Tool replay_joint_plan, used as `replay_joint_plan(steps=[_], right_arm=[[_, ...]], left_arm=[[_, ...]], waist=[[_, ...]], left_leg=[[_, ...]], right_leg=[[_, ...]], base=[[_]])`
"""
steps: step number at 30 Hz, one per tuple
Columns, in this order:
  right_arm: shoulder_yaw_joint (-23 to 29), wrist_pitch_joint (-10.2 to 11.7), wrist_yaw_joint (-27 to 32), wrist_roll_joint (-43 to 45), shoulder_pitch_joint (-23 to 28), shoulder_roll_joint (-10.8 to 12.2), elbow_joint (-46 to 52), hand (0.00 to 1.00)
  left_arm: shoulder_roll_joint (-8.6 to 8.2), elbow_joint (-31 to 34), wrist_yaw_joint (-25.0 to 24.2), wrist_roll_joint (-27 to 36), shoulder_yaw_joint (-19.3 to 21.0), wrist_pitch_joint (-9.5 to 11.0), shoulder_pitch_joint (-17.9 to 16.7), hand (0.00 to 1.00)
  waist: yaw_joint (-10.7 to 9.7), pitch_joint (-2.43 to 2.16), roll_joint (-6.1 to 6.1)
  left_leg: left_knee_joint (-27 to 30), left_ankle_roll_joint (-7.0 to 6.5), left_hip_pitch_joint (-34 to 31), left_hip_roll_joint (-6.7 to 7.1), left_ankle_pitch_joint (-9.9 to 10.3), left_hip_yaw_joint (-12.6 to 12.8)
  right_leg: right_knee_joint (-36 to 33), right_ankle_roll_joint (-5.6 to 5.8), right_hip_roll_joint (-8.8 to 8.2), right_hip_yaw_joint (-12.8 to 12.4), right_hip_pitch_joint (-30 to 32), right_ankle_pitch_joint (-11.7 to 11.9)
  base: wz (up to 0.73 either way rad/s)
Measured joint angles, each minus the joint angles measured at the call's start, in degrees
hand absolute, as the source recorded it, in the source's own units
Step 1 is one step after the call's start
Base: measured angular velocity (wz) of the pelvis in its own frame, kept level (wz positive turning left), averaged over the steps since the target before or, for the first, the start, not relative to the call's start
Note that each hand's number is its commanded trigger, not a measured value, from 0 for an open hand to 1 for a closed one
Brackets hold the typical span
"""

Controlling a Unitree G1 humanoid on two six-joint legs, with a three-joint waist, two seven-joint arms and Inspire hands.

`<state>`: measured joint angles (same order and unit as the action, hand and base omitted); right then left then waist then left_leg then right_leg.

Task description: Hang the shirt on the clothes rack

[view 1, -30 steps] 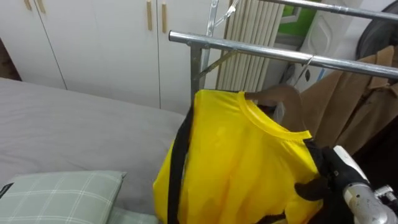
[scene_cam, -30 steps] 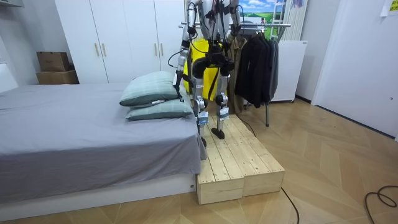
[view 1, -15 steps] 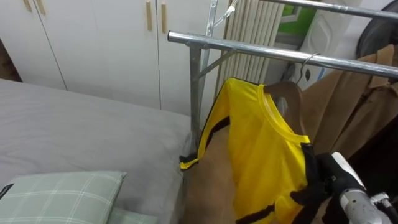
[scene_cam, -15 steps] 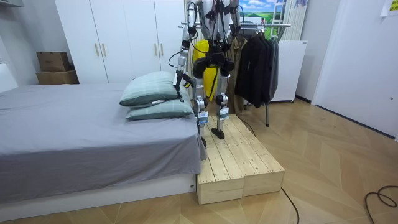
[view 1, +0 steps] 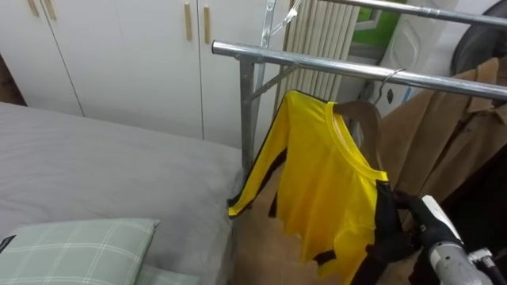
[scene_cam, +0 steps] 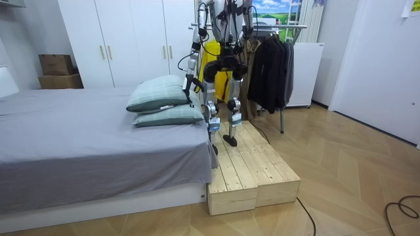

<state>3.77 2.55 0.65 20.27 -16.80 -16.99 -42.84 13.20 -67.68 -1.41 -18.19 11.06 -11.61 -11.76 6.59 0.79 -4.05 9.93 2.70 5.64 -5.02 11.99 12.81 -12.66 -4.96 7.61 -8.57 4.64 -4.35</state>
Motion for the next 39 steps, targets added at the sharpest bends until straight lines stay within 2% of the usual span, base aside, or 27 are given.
replay_joint_plan(steps=[5,7,13,22,29,39], right_arm=[[0.0,0.6,0.0,0.0,0.0,0.1,-0.1,0.0],[0.0,0.6,0.1,-0.1,0.0,0.1,-0.1,0.0],[0.0,0.7,1.3,-0.1,0.0,1.0,0.0,0.0],[-0.1,1.2,2.0,-0.1,0.0,1.1,0.4,0.0],[-0.1,1.1,2.7,0.0,0.2,1.0,1.2,0.0],[-0.1,0.4,4.3,0.0,1.9,0.5,13.9,0.0]], left_arm=[[-0.01,0.0,0.1,0.0,0.1,0.0,0.0,0.0],[-0.01,0.0,0.1,0.0,0.1,0.0,0.0,0.0],[-0.02,0.0,0.3,-0.2,0.0,0.0,0.0,0.0],[-0.59,-0.4,0.7,-0.7,-0.1,0.0,0.0,0.0],[-0.71,-0.7,0.7,-0.6,-0.2,0.0,0.0,0.0],[-0.79,-0.7,0.7,-0.5,-0.1,0.0,0.0,0.0]], waist=[[0.0,0.02,0.01],[0.0,0.04,-0.04],[0.0,0.07,-0.08],[0.0,0.19,0.23],[-0.1,0.03,0.51],[-2.2,-0.06,0.63]], left_leg=[[-0.1,0.01,-0.1,-0.03,0.0,0.0],[-0.2,0.04,-0.1,-0.03,0.0,0.0],[-0.3,0.28,-0.2,-0.23,0.2,0.3],[-0.4,0.34,0.0,-0.25,0.3,0.8],[-0.3,0.34,0.1,-0.26,0.3,1.0],[-0.3,0.34,-0.1,-0.23,0.2,0.9]], right_leg=[[0.0,-0.01,0.05,0.0,0.2,0.0],[0.0,0.04,0.29,-0.8,0.2,-0.1],[0.0,-0.09,0.51,-0.9,0.4,-0.3],[-0.2,-0.12,0.53,-0.8,0.5,-0.3],[-0.2,-0.13,0.57,-1.0,0.4,-0.3],[-0.1,-0.12,0.6,-1.5,0.6,-0.3]], base=[[-0.01],[0.0],[0.0],[-0.02],[0.0],[0.0]])
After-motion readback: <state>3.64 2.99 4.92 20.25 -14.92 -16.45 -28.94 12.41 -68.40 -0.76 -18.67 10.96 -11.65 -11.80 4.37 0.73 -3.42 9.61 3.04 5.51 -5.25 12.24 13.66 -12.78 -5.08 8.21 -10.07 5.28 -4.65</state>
